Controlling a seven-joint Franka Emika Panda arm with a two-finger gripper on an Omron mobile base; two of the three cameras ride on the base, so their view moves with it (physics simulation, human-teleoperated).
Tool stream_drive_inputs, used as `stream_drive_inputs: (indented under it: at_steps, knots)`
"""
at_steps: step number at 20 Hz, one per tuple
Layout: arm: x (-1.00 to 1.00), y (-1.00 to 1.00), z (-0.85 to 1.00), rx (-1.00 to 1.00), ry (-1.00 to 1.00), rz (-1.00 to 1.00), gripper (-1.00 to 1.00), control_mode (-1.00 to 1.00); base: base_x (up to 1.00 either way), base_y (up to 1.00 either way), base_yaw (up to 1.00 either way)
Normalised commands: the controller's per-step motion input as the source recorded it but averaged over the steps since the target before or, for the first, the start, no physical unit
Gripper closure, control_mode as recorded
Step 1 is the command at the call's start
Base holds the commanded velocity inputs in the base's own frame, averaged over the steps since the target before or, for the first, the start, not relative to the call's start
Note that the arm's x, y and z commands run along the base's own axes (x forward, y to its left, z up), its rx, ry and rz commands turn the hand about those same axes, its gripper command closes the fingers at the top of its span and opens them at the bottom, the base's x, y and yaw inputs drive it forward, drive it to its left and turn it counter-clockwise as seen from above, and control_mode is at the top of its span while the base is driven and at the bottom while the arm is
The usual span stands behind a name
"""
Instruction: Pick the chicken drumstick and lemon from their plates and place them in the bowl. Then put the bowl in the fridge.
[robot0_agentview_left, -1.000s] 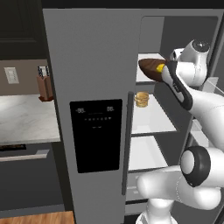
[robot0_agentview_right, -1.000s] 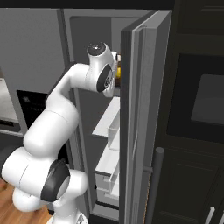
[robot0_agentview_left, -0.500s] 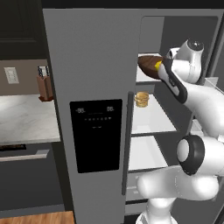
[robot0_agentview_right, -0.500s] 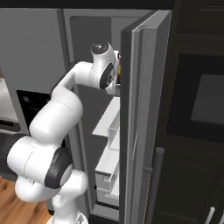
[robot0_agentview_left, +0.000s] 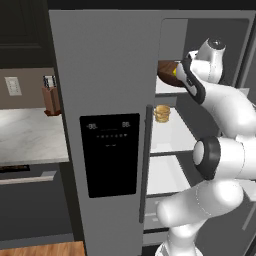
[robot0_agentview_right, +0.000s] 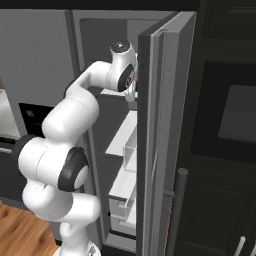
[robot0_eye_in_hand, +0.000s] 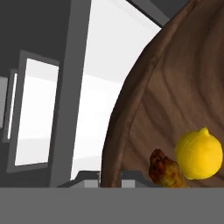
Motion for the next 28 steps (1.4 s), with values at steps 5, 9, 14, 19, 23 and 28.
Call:
stream_drive_inputs:
  at_steps: [5,9,14,19,23,28]
  knots:
    - [0.31,-0.03,0.03,0.00,0.04,0.05,1.00,-1.00,0.00,0.00,0.00]
    - [0.27,-0.03,0.00,0.00,0.03,0.03,1.00,-1.00,0.00,0.00,0.00]
    - [0.06,-0.06,0.00,0.00,0.01,0.02,1.00,-1.00,0.00,0.00,0.00]
    - [0.00,-0.05,0.00,0.00,0.00,0.01,-1.00,-1.00,0.00,0.00,0.00]
    - [0.00,0.00,0.01,0.00,0.00,0.00,-1.00,-1.00,0.00,0.00,0.00]
    - [-0.04,0.03,0.11,0.00,-0.01,0.00,-1.00,-1.00,0.00,0.00,0.00]
